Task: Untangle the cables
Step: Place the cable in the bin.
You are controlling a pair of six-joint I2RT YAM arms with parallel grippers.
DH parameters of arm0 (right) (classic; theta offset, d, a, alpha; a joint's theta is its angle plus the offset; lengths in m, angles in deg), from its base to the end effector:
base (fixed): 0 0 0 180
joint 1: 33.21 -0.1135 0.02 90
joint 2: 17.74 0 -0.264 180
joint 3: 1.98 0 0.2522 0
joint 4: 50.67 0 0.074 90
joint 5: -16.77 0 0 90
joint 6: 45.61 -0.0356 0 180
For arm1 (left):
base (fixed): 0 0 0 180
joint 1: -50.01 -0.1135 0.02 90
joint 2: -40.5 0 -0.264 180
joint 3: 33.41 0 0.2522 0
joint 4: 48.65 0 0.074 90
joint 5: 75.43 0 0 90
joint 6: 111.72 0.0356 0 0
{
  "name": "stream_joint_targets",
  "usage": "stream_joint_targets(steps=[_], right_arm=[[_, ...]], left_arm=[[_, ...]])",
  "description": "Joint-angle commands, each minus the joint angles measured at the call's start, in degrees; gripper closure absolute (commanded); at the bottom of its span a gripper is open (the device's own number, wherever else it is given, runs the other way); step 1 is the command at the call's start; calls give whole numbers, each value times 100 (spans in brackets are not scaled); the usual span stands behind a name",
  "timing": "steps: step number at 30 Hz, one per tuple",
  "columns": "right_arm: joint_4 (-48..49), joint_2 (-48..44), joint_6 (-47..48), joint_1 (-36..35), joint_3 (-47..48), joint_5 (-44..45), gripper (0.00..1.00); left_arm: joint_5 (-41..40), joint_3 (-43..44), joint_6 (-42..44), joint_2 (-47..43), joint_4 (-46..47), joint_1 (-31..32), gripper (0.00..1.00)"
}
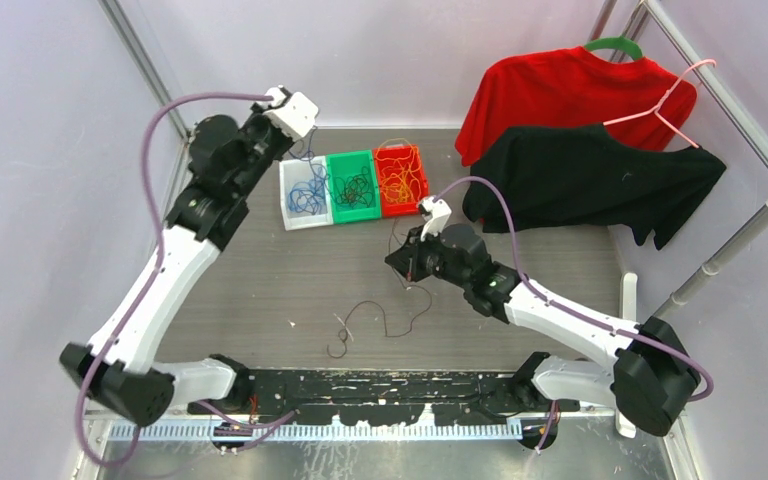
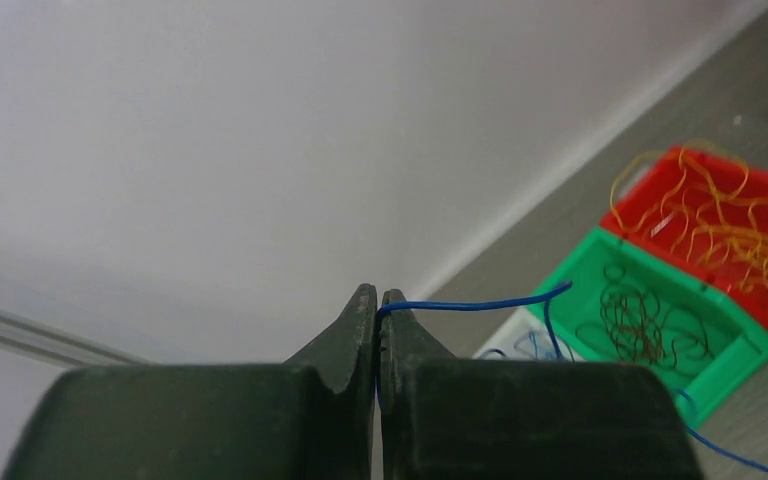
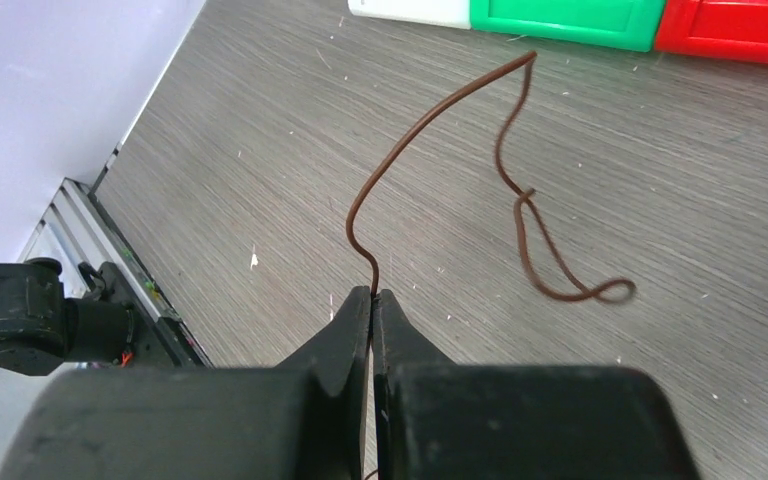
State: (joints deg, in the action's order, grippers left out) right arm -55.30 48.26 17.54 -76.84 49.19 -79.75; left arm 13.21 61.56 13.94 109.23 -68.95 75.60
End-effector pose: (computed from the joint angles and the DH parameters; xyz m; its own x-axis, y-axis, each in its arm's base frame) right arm 0.1851 0.1820 0.2537 -0.5598 0.0863 -0.8241 -0.5719 0.6795 0.4596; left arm 0.2344 -0.1113 0.4824 0.3152 0.4953 -0.8096 0.2791 0.7669 0.5778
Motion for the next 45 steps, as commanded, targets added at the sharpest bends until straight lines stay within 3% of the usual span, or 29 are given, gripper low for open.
stream_joint_targets(steps=[1,11,17,29,38,39,42,44,45], right_arm=[[-44,-222,119,31,71,258,94],[-38,-398,-16,38,-151,236,95],[-77,-491,-70,38,-225,264,96],[-194,-773,-158,57,-375,337,97],[-407,-405,434,39,-58,-642,84],[-547,-278,533,27,67,-754,82],[-1170,207,919,-84,490,-916,72],[-1599,551,1164,-245,786,-963,63],[-1790,713,1269,-338,909,-919,60]], left_arm=[[137,-152,-127,517,216,-422,100],[298,-417,779,1673,1051,-787,100],[371,-501,1018,2198,1094,-811,100],[571,45,60,3252,410,-1135,100],[594,2,-249,3842,-170,-1321,99],[564,45,-243,3925,-318,-1353,95],[573,366,-375,4176,-997,-1463,60],[858,617,-585,4195,-1455,-1552,27],[1012,738,-697,4161,-1671,-1592,20]])
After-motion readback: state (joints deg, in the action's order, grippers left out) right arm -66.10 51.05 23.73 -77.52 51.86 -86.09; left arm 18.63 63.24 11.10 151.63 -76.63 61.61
